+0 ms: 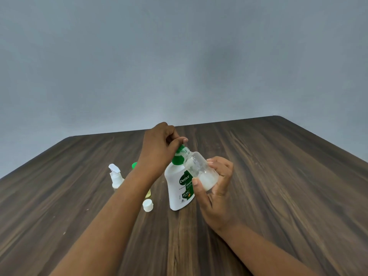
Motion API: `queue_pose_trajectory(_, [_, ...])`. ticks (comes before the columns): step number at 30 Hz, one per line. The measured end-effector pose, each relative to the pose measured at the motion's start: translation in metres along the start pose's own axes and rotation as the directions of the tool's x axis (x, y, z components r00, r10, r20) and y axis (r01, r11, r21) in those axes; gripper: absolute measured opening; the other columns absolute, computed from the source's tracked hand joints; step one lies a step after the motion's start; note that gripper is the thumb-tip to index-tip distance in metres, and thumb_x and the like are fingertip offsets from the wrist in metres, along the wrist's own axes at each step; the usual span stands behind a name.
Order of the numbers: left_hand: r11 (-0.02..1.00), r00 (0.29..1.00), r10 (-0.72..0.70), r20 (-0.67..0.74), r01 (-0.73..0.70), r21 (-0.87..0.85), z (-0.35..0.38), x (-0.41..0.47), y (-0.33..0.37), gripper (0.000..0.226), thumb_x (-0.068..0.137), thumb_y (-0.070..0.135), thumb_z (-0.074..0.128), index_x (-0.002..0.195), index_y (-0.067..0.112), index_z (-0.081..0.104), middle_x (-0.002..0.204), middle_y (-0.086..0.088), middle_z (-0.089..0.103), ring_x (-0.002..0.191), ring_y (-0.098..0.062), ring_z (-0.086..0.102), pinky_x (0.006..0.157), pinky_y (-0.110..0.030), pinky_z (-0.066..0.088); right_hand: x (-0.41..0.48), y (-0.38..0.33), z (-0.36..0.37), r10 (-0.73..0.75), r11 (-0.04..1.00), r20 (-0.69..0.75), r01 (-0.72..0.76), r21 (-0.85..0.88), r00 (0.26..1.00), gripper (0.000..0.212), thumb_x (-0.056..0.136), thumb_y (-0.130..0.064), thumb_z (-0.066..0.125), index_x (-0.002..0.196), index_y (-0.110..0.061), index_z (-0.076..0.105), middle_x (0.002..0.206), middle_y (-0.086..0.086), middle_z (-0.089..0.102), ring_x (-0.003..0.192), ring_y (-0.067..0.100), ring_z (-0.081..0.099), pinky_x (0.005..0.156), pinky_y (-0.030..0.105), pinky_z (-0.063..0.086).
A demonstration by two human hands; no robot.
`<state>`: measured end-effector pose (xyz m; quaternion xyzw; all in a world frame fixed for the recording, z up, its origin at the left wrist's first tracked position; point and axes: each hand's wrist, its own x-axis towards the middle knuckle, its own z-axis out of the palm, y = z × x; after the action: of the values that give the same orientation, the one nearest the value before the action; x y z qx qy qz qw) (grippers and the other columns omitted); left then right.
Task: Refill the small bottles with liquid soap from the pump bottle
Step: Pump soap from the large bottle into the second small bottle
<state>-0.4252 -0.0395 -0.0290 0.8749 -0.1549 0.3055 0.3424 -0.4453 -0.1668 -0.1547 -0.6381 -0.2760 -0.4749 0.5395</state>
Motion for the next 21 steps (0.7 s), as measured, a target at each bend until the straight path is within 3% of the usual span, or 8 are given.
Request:
queue_pose_trajectory(4, [0.999, 0.999, 0.051, -0.012, -0.051, 0.004, -0.006, 0.004, 0.004, 0.025, 0.078, 0.022, 0.072, 0.058, 0.016, 0.059, 0.063, 0.005, 0.05, 0.059, -0.007, 0.047, 0.055, -0.008, 0.035, 0.002, 0.0, 0.001, 0.006, 1.0, 0.005, -0.006, 0.007, 1.0, 0.033, 0.095, -0.04, 0.05, 0.118, -0.021, 0.034, 0.118, -0.009, 0.032, 0.108, 0.007, 0.044, 0.082, 0.016, 0.045])
queue_pose_trajectory(10, [0.997, 0.997, 0.07, 0.018, -0.07, 0.04, -0.006, 0.008, 0.005, 0.03, 0.079, 0.023, 0.071, 0.055, 0.021, 0.053, 0.063, 0.007, 0.048, 0.059, -0.006, 0.046, 0.054, -0.008, 0.033, 0.003, 0.001, 0.001, -0.002, 1.0, -0.009, 0.002, 0.017, 1.0, 0.035, 0.095, -0.037, 0.053, 0.12, -0.023, 0.032, 0.118, -0.007, 0.032, 0.109, 0.005, 0.043, 0.083, 0.015, 0.043])
queue_pose_trajectory(15, [1.0, 1.0, -0.002, -0.018, 0.002, -0.017, 0.001, -0.002, -0.003, 0.024, 0.08, 0.02, 0.071, 0.06, 0.016, 0.057, 0.065, 0.005, 0.049, 0.06, -0.007, 0.045, 0.055, -0.006, 0.034, 0.001, -0.002, 0.002, 0.006, 1.0, -0.004, -0.006, -0.002, 1.0, 0.036, 0.086, -0.02, 0.056, 0.116, -0.021, 0.036, 0.117, -0.008, 0.032, 0.107, 0.003, 0.044, 0.081, 0.014, 0.044])
queue_pose_trajectory(18, [1.0, 1.0, 0.008, -0.022, -0.008, 0.001, 0.001, -0.002, -0.002, 0.023, 0.08, 0.021, 0.07, 0.062, 0.013, 0.059, 0.065, 0.005, 0.049, 0.06, -0.007, 0.045, 0.056, -0.006, 0.033, 0.001, -0.001, 0.001, 0.0, 1.0, -0.01, 0.0, 0.008, 1.0, 0.04, 0.087, -0.021, 0.056, 0.119, -0.025, 0.032, 0.117, -0.009, 0.032, 0.107, 0.005, 0.044, 0.081, 0.016, 0.044])
queue_pose_trajectory(21, [0.999, 0.999, 0.04, -0.016, -0.04, 0.007, -0.004, 0.002, 0.003, 0.023, 0.079, 0.023, 0.071, 0.06, 0.015, 0.059, 0.065, 0.005, 0.05, 0.06, -0.006, 0.047, 0.056, -0.007, 0.035, 0.003, -0.001, 0.001, 0.001, 1.0, -0.006, -0.001, 0.009, 1.0, 0.038, 0.093, -0.036, 0.055, 0.121, -0.027, 0.03, 0.118, -0.009, 0.032, 0.108, 0.007, 0.043, 0.081, 0.018, 0.045])
